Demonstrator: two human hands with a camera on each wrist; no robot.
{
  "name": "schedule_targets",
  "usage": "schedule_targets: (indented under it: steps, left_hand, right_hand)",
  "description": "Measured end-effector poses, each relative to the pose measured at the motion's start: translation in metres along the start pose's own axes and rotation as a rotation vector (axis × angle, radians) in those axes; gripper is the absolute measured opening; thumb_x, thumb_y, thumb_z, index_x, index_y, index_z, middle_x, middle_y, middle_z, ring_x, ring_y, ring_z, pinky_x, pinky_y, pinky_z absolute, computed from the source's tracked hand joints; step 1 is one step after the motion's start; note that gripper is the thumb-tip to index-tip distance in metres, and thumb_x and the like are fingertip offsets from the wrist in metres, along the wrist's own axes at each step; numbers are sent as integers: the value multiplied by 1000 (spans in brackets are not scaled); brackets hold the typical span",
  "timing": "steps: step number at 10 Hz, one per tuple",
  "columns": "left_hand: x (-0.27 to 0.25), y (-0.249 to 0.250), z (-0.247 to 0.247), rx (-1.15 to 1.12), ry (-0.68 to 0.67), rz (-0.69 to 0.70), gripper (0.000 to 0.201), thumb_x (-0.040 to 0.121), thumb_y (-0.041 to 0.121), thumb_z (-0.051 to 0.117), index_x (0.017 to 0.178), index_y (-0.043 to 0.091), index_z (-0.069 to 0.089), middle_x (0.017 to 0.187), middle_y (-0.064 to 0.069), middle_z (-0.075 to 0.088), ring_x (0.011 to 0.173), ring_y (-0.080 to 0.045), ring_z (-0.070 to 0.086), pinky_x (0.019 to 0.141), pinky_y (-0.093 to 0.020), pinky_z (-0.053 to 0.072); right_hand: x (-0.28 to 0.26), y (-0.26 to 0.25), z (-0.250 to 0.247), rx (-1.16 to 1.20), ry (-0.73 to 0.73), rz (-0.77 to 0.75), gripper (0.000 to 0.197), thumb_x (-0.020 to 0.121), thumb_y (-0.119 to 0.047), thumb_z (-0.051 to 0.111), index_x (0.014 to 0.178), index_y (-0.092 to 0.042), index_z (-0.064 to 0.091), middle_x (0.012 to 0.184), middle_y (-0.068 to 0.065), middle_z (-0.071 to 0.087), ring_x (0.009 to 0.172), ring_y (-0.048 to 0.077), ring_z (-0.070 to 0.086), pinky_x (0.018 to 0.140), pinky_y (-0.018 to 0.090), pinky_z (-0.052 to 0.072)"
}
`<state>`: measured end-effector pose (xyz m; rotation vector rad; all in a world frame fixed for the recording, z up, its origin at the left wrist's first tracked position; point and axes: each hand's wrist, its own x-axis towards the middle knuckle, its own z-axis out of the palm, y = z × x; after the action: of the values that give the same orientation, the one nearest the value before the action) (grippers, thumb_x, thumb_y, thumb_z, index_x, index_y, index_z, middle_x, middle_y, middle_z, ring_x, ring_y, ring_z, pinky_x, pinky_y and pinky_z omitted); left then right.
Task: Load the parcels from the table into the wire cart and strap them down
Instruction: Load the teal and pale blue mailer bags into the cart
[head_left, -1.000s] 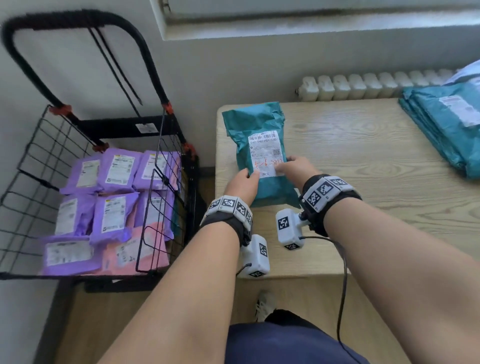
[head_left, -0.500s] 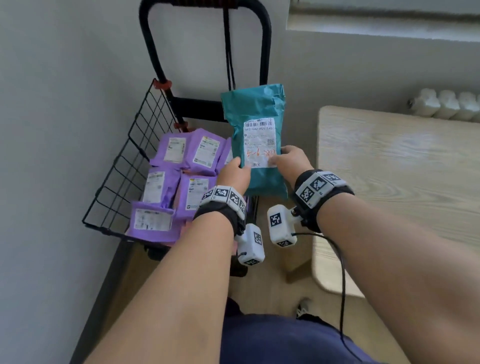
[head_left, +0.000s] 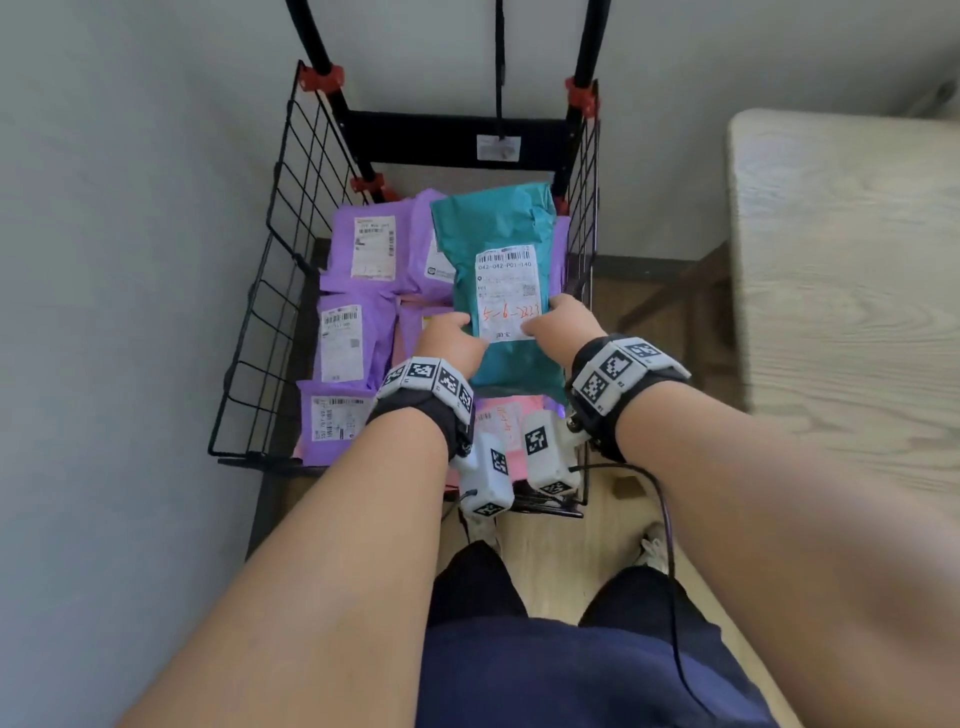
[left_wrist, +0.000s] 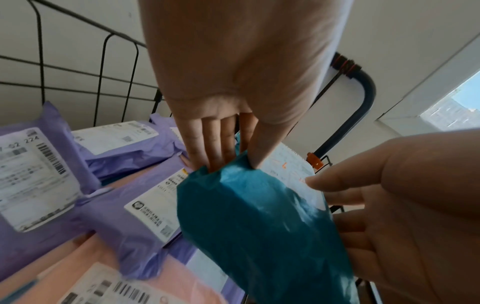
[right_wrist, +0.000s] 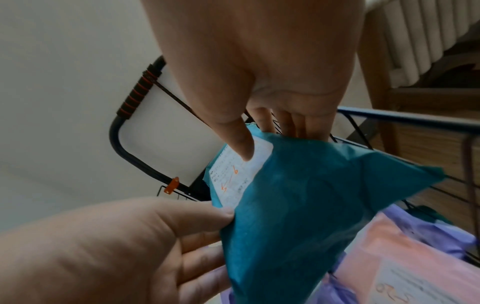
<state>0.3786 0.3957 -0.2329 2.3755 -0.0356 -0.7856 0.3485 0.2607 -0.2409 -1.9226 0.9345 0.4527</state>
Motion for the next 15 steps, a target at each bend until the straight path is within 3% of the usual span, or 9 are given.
schedule_targets:
  steps: [1, 2, 3, 4, 6, 10, 11, 13, 15]
  left_hand:
    - [14, -18, 11, 32, -106, -46, 19, 85, 7, 52, 97, 9, 67, 102, -11, 68, 82, -24, 58, 66, -26, 42]
    - [25, -31, 26, 21, -258, -86, 29, 86, 5, 48, 109, 6, 66, 109, -15, 68, 97, -31, 64, 88, -40, 54]
    - [31, -40, 41, 70, -389, -90, 34, 89, 5, 46, 120, 6, 61, 116, -16, 65, 104, -34, 63, 93, -44, 51]
    - [26, -44, 52, 154, -490, -109, 36, 93, 4, 43, 127, 3, 54, 125, -21, 59, 114, -36, 58, 98, -43, 48]
    - [16, -62, 64, 202, -633, -217, 49, 98, 1, 39, 147, 3, 32, 148, -16, 39, 134, -28, 43, 103, -27, 41]
    - [18, -38, 43, 200, -450, -176, 43, 97, -1, 36, 140, 2, 43, 141, -16, 48, 128, -31, 49, 104, -35, 41]
    - [19, -31, 36, 131, -357, -130, 25, 93, -5, 39, 105, 8, 58, 128, -19, 59, 106, -30, 59, 96, -39, 46]
    - [1, 8, 20, 7, -215, -50, 33, 93, 3, 46, 121, 7, 62, 124, -15, 63, 110, -29, 62, 98, -39, 50]
    - [-40, 93, 32, 27, -155, 77, 34, 92, 0, 38, 95, 21, 64, 115, -10, 68, 108, -33, 63, 95, -43, 51]
  right_hand:
    - [7, 11, 20, -9, -13, 38, 34, 89, -10, 54, 123, -8, 53, 122, 11, 63, 107, 28, 61, 95, 39, 50]
    - [11, 29, 32, -142, -29, 103, 36, 95, -7, 42, 130, -2, 45, 129, 16, 55, 107, 30, 55, 91, 35, 45]
    - [9, 45, 40, -277, -78, 127, 40, 98, -7, 36, 137, 2, 38, 136, 20, 48, 96, 22, 53, 71, 23, 40]
    - [-4, 42, 42, -502, -190, 139, 35, 101, -3, 32, 133, -2, 45, 135, 11, 52, 112, 22, 54, 94, 26, 41]
    - [5, 52, 52, -737, -364, 115, 34, 101, -4, 36, 131, 2, 51, 136, 16, 52, 124, 30, 51, 101, 36, 42]
    - [-5, 38, 37, -875, -388, 34, 33, 101, -5, 36, 129, 4, 53, 134, 18, 54, 123, 30, 53, 99, 33, 42]
    - [-9, 33, 26, -894, -335, -75, 32, 100, -4, 37, 125, 2, 56, 131, 15, 56, 122, 28, 54, 98, 33, 44]
    - [-33, 30, -20, -580, -151, -130, 37, 100, -24, 44, 133, -11, 53, 132, 6, 57, 127, 24, 50, 103, 36, 45]
    - [-59, 57, -100, 96, -38, 0, 36, 90, -12, 58, 126, -8, 59, 123, 13, 62, 88, 19, 60, 56, 21, 46]
